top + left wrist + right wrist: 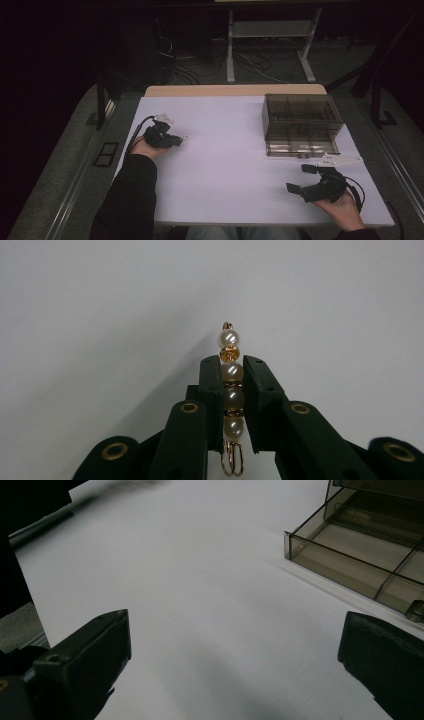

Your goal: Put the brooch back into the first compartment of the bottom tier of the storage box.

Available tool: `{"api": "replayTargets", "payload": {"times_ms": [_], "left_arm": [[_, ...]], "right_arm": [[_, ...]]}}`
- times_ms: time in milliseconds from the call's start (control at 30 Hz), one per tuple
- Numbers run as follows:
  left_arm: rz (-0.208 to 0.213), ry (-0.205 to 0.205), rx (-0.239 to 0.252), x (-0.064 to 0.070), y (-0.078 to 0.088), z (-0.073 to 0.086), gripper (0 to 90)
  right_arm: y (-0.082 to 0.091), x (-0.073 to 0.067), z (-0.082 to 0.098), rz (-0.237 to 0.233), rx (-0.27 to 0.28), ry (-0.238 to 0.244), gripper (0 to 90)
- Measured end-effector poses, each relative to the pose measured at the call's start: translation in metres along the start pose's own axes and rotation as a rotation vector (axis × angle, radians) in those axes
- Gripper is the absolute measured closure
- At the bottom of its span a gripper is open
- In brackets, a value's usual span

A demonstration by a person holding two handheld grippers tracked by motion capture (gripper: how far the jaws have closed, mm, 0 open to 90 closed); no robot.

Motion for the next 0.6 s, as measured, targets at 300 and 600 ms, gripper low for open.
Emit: {"api": "replayTargets", "payload": {"times_ms": [300, 600], "left_arm": [[0.027, -0.039, 0.031, 0.011, 0.007, -0.015, 78.6], [0.044, -0.057, 0.07, 0.02, 0.014, -0.027, 78.9]], "right_arm": [[0.001, 0.0, 0.0, -0.002, 0.001, -0.004, 0.1], [0.001, 0.0, 0.0, -0.002, 0.003, -0.002, 0.1]]}}
Point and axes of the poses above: each handheld gripper's, and its own axes: y roughly backward along the jaws, z roughly out of its underside, x roughly to its right, the point moved 8 cm from there along -y, roughly forward along the jaws, and after that the axes turned 3 degrees about -x, right-handed, at the moved point
